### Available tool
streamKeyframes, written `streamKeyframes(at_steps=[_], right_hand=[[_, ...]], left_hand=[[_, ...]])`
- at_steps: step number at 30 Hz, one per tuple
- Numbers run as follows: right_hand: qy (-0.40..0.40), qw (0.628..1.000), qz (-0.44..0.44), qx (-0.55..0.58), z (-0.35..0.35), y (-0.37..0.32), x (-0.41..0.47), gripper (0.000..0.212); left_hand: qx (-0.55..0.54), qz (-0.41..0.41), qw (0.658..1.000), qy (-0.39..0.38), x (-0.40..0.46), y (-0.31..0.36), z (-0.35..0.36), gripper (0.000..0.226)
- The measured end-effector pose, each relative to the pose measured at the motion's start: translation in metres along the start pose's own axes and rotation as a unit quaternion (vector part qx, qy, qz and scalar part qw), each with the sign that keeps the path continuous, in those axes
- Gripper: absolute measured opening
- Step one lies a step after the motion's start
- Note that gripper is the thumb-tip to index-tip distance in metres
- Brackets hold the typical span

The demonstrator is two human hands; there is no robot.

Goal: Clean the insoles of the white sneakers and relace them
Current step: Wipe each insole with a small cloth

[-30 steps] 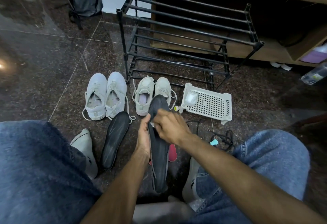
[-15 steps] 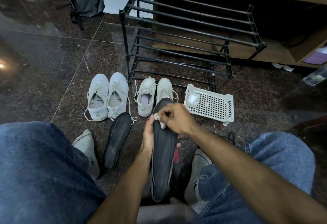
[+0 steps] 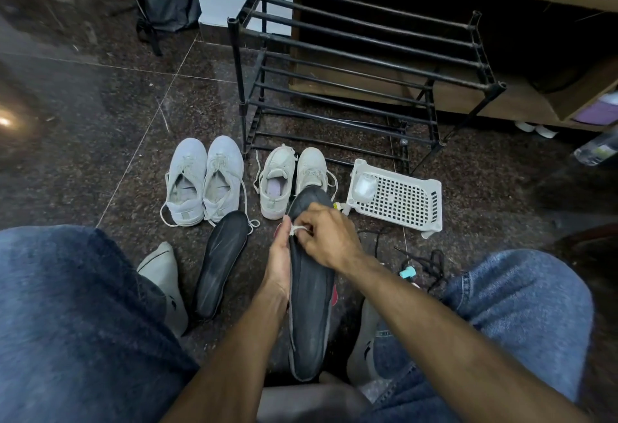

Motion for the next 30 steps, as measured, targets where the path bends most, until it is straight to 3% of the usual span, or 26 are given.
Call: streamKeyframes(at_steps=[5, 8, 11, 16, 21, 26, 30], right_hand=[[0.074, 0.990, 0.099, 0.060, -0.036, 0.037, 0.022, 0.015], [0.046, 0.987, 0.084, 0.130, -0.029, 0.031, 0.016, 0.010], [0.021, 0.997, 0.019, 0.068, -0.013, 0.012, 0.002, 0.014], [0.073, 0.990, 0.095, 0.078, -0.036, 0.043, 0.018, 0.014], [0.011, 0.999, 0.001, 0.040, -0.020, 0.019, 0.000, 0.015], [0.054, 0.997, 0.052, 0.007, -0.037, 0.036, 0.012, 0.020], [-0.005, 0.998, -0.053, -0.024, -0.019, 0.004, -0.004, 0.020]], left_hand=[[0.018, -0.085, 0.992, -0.086, -0.002, -0.018, 0.011, 0.084], [0.025, -0.079, 0.993, -0.084, -0.001, -0.014, 0.011, 0.076], [0.020, -0.054, 0.996, -0.068, 0.000, -0.011, 0.013, 0.072], [0.067, -0.080, 0.990, -0.090, 0.001, -0.016, 0.011, 0.084], [0.065, -0.057, 0.992, -0.089, 0.003, -0.012, 0.010, 0.075], [0.066, -0.075, 0.990, -0.097, 0.002, -0.014, 0.013, 0.077], [0.052, -0.047, 0.995, -0.067, 0.007, -0.008, 0.005, 0.068]])
Point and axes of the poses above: each hand's wrist, its own x-axis towards the middle knuckle, its own z-axis out of the palm, y = z × x, the point moved 6 cm from there along x, towards the middle knuckle, and after that the axes turned 10 degrees about -y, right-handed, at the moved point
